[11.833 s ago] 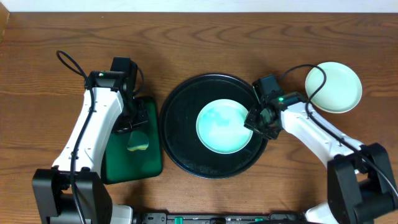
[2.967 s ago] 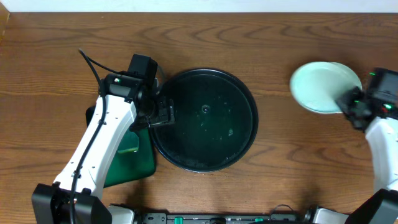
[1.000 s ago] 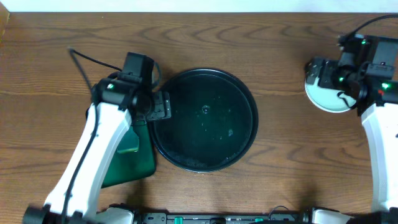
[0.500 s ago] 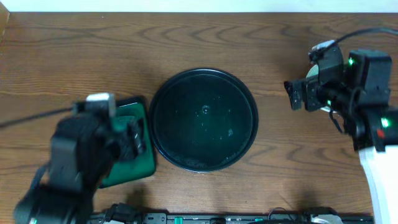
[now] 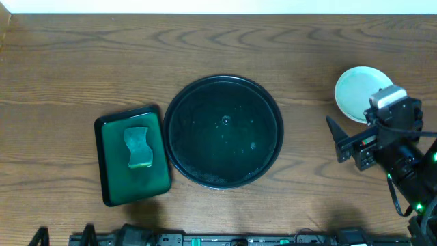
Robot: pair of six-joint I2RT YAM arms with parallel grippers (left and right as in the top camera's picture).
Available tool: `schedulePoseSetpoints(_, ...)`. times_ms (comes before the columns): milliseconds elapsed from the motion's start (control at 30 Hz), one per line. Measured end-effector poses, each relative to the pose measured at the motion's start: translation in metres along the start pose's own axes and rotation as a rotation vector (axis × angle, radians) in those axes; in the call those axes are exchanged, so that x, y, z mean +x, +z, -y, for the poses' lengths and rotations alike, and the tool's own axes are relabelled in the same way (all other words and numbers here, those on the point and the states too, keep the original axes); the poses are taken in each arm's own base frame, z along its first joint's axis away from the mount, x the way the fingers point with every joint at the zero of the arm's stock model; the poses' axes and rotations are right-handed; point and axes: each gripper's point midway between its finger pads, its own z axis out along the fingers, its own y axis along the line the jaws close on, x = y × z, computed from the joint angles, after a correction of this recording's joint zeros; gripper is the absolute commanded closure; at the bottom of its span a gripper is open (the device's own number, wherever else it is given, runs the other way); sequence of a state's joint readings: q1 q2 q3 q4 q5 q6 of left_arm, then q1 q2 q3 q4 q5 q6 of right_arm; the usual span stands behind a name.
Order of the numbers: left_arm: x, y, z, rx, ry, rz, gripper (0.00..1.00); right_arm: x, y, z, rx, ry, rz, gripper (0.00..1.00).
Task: Clean dirty plates on tray and stack at the side
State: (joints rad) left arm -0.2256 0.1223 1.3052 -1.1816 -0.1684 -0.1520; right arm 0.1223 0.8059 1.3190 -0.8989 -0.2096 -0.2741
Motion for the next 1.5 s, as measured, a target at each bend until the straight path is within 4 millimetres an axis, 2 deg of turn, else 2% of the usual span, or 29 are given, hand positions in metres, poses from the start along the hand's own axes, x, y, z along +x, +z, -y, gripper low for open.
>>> schedulePoseSetpoints(33,0.005,-0.010,-0.005,-0.007,-0.002,0.010,0.17,0.002,-0.003,-0.001,-0.001,0.001,-0.004,0.01)
schedulePoseSetpoints(100,0.018,-0.016,-0.011,-0.023,0.004,-0.016,0.17,0.006,-0.003,-0.002,-0.006,0.004,-0.020,0.01)
schedulePoseSetpoints(367,0.074,-0.025,-0.026,-0.076,0.060,-0.241,0.17,0.014,-0.001,-0.004,-0.016,0.013,-0.056,0.01)
schedulePoseSetpoints(500,0.093,-0.030,-0.031,-0.094,0.080,-0.322,0.17,0.016,-0.001,-0.005,-0.018,0.015,-0.065,0.01)
schedulePoseSetpoints(1000,0.093,-0.030,-0.032,-0.094,0.081,-0.324,0.17,0.022,-0.002,-0.007,-0.029,0.020,-0.087,0.01)
schedulePoseSetpoints(1367,0.093,-0.030,-0.032,-0.094,0.081,-0.324,0.17,0.019,-0.004,-0.029,-0.156,0.031,-0.069,0.01)
schedulePoseSetpoints(1500,0.093,-0.030,-0.032,-0.094,0.080,-0.324,0.17,0.029,-0.005,-0.034,-0.179,0.044,-0.107,0.01)
